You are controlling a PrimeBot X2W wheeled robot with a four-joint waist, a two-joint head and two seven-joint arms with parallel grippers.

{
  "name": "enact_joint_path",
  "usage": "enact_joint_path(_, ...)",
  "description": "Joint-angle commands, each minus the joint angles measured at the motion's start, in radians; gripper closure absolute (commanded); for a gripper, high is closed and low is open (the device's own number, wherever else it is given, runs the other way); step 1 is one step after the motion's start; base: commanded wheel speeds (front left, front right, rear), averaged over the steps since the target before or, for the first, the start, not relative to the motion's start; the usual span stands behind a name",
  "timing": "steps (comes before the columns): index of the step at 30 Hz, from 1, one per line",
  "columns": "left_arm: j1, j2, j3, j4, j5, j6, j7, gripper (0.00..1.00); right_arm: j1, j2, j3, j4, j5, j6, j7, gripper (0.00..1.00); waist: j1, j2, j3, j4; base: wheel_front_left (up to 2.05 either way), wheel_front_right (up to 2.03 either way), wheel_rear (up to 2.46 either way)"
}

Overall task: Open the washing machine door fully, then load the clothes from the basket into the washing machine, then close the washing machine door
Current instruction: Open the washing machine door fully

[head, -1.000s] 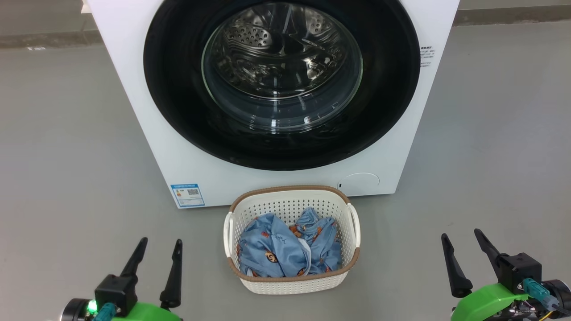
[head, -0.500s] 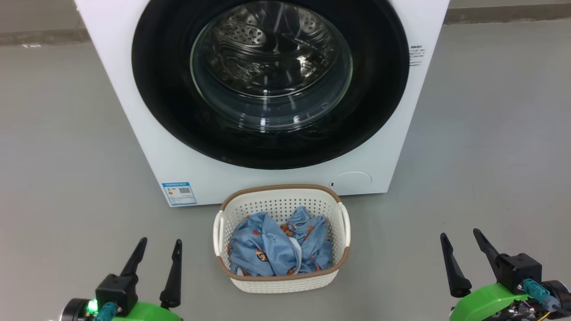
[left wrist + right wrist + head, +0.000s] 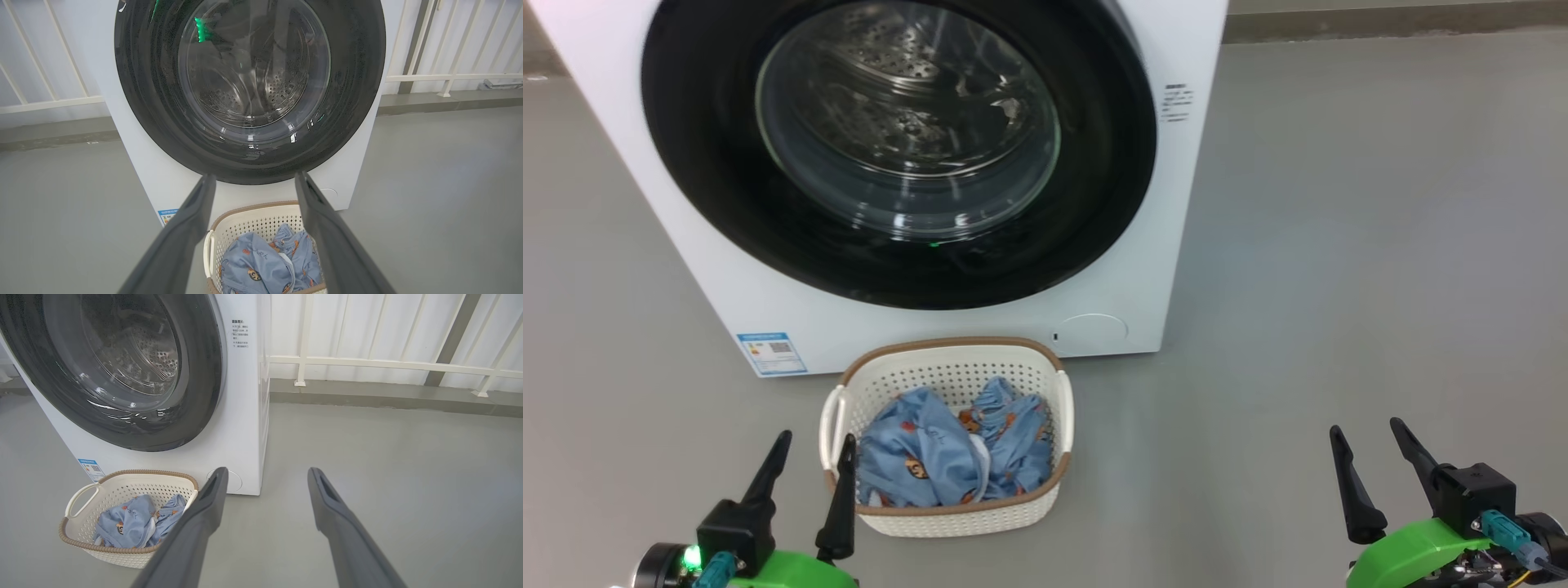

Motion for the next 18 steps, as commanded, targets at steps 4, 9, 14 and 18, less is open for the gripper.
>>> enact_joint_path(4,-0.046,0.014,0.03,-0.032,0.002,-0.001,-0.012,0.0,-0.044,-0.005,0.022,-0.031,0.009,-0.001,-0.006,0.0,0.0,0.0,0.002,0.0,0.8,0.8,-1.59)
enact_joint_path(9,-0.044,0.015,0.029,-0.03,0.003,-0.003,-0.012,0.0,-0.044,-0.004,0.024,-0.032,0.011,-0.001,-0.009,0.0,0.0,0.0,0.002,-0.001,0.44,0.44,-0.88)
enact_joint_path(14,-0.043,0.015,0.032,-0.032,0.007,-0.003,-0.012,0.0,-0.045,-0.004,0.024,-0.031,0.011,-0.001,-0.011,0.0,0.0,0.0,0.003,-0.001,0.08,0.08,-0.15)
enact_joint_path(18,-0.042,0.014,0.034,-0.034,0.009,-0.002,-0.012,0.0,-0.045,-0.004,0.025,-0.031,0.011,-0.001,-0.013,0.0,0.0,0.0,0.003,-0.002,0.0,0.0,0.0)
